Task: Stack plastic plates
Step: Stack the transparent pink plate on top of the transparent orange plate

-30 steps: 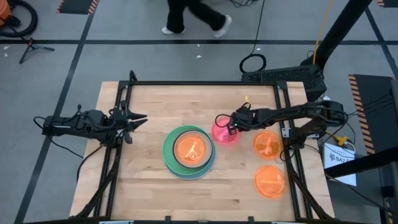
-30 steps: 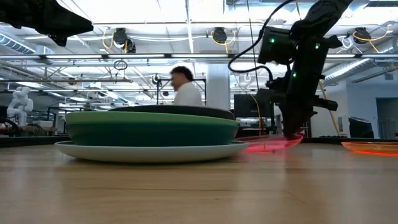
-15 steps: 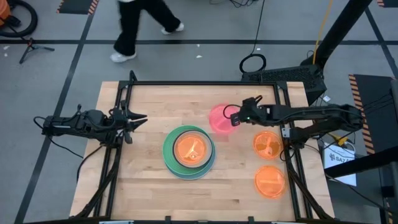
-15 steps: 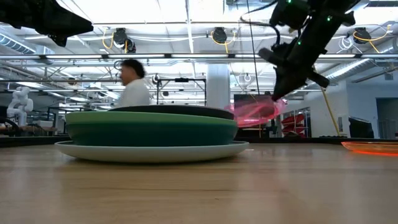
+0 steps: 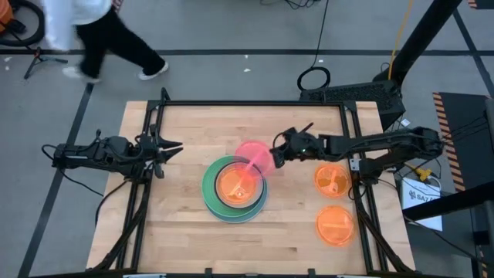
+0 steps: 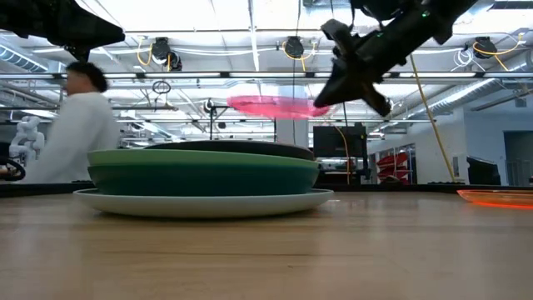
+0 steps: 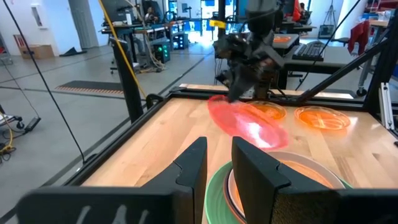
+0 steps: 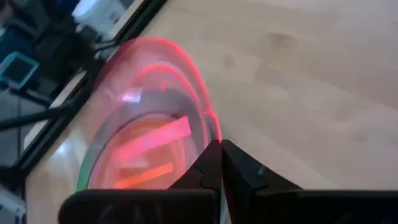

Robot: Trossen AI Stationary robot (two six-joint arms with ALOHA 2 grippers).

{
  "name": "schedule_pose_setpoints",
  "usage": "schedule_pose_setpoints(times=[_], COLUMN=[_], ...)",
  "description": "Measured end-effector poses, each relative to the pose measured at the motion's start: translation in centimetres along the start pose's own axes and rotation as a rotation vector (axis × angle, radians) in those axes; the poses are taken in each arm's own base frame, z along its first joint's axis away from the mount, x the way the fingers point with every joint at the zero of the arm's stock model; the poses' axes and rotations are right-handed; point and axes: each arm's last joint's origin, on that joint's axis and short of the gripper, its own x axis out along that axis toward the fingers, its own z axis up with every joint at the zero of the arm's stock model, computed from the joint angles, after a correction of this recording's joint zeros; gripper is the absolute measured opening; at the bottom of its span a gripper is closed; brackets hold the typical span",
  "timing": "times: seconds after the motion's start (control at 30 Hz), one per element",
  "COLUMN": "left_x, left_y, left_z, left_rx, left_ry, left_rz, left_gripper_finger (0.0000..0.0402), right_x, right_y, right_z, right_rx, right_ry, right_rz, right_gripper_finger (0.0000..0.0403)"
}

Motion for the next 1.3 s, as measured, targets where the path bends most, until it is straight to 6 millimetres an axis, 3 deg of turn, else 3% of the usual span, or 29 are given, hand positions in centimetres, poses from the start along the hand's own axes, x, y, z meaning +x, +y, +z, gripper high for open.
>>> schedule_pose_setpoints(times=[0.23, 0.4, 0.7, 0.83, 1.0, 1.17, 1.3], left_x=[0.0, 0.0, 0.0, 0.0, 0.0, 0.0, 0.0], left_y=[0.0, 0.0, 0.0, 0.0, 0.0, 0.0, 0.0], left_z=[0.0, 0.0, 0.0, 0.0, 0.0, 0.0, 0.2], left_rx=[-0.001, -0.001, -0.002, -0.002, -0.002, -0.001, -0.002], left_ry=[-0.002, 0.0, 0.0, -0.001, -0.002, -0.003, -0.019], left_rz=[0.0, 0.0, 0.0, 0.0, 0.0, 0.0, 0.0], left_gripper_finger=[0.0083, 0.0083, 0.0083, 0.0083, 0.0083, 0.0083, 0.0083], right_x=[3.9, 5.3, 5.4, 5.4, 5.2, 4.4, 4.4], right_y=[1.3, 1.6, 1.5, 1.6, 2.8, 5.9, 7.9], right_z=[-2.3, -3.0, -3.1, -3.1, -2.4, -1.2, -0.7], right_rx=[-0.008, 0.035, 0.059, 0.057, -0.05, -0.225, -0.335], right_ry=[0.054, 0.064, 0.083, 0.083, 0.019, -0.045, -0.059], right_rz=[0.118, 0.164, 0.16, 0.177, 0.182, 0.234, 0.166], right_gripper_finger=[0.0, 0.0019, 0.011, 0.0132, 0.0126, 0.0104, 0.0082])
